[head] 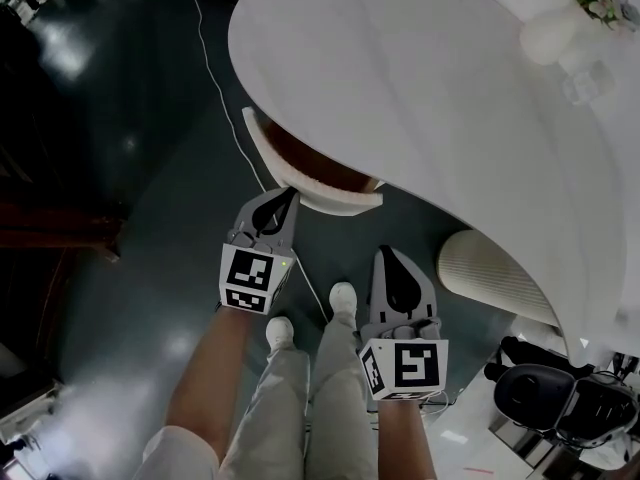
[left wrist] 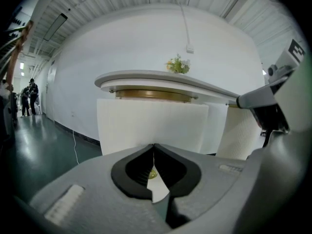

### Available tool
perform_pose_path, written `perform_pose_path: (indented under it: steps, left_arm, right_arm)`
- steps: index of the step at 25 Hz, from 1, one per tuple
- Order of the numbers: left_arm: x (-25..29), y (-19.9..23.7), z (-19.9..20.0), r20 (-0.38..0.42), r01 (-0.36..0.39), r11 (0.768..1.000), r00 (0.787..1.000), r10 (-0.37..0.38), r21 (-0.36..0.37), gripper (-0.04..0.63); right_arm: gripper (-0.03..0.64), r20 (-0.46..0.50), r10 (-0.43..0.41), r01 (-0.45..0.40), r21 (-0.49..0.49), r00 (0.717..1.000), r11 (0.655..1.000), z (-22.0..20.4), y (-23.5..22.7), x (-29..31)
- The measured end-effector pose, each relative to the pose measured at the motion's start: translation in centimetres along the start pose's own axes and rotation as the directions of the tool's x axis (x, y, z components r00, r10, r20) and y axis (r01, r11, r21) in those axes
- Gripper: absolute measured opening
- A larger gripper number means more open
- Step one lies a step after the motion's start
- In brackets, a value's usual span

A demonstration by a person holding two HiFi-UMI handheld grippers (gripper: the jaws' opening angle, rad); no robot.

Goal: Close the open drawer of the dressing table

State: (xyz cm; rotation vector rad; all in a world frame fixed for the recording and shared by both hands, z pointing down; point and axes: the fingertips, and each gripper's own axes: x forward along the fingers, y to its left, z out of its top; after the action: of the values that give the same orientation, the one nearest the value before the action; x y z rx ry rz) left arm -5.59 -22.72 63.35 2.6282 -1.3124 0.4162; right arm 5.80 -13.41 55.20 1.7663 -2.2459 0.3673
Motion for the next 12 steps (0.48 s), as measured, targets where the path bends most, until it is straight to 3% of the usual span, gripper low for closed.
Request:
perform_pose_path:
  steps: [12]
  left_arm:
    - [2.8,0.1,1.4,0.043,0.050,0.996,0.998,-0.054,0.077,0.018]
  right_arm:
    - [-0.003,0.012,0.012,-0.012,-0.018,1.000,1.000,0.5,0.4,0.7]
